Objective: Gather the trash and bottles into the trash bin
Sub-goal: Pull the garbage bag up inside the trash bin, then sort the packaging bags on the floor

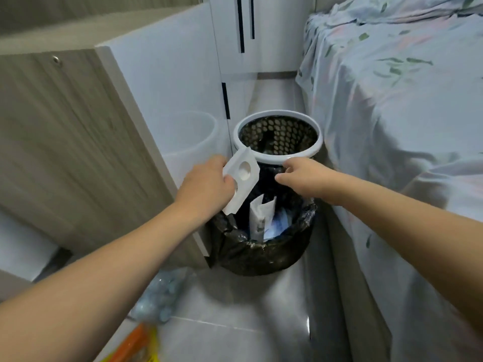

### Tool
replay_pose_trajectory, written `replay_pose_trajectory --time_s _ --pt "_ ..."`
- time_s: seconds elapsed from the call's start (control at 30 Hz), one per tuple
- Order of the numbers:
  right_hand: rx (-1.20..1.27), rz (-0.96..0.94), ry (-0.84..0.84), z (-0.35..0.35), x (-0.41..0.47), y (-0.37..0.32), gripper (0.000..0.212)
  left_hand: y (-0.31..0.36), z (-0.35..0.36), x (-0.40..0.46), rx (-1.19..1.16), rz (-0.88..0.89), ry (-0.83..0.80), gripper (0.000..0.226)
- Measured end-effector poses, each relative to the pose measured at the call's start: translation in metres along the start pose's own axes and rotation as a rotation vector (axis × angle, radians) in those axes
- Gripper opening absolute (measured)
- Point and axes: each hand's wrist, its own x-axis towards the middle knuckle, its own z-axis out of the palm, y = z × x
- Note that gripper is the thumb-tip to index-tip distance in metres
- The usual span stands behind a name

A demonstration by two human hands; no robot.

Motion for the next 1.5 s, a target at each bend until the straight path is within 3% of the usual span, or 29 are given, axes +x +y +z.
replay_pose_trajectory --time_s 0.13,0.23,0.47,0.63,0.73,0.93,1.17,1.37,1.5 --pt "-0.307 -0.123 -0.031 0.011 0.004 0.007 0.036 0.003 0.040 0.022 0.059 -0.004 -0.103 0.012" --pt "-0.392 -0.154 -0.087 0.023 0.009 0.013 0.017 0.005 0.063 0.025 0.104 -0.029 -0.177 0.012" --pt "-0.421 -0.195 -0.067 0.033 -0.006 0.006 0.028 -0.013 0.042 -0.016 0.035 0.043 -0.178 0.020" --pt "-0.396 -0.290 -0.111 0.063 -0.053 -0.031 0.051 -0.054 -0.003 -0.078 0.009 0.086 -0.173 0.019" --pt "-0.379 -0.363 -0.111 0.094 -0.077 -0.059 0.044 -0.091 -0.025 -0.115 0.044 0.085 -0.171 0.023" --pt "-0.421 -0.476 -0.211 0.184 -0.100 -0.122 0.050 -0.172 -0.070 -0.183 0.127 -0.018 -0.183 0.023" --pt "-0.523 -0.532 -0.464 0.312 -0.125 -0.185 0.055 -0.276 -0.089 -0.274 0.165 -0.215 -0.341 0.026" --pt "-0.581 -0.473 -0.613 0.410 -0.139 -0.180 0.052 -0.355 -0.064 -0.357 0.064 -0.433 -0.498 0.036" --pt "-0.556 -0.374 -0.691 0.445 -0.153 -0.160 0.047 -0.385 -0.047 -0.389 -0.084 -0.506 -0.500 0.054"
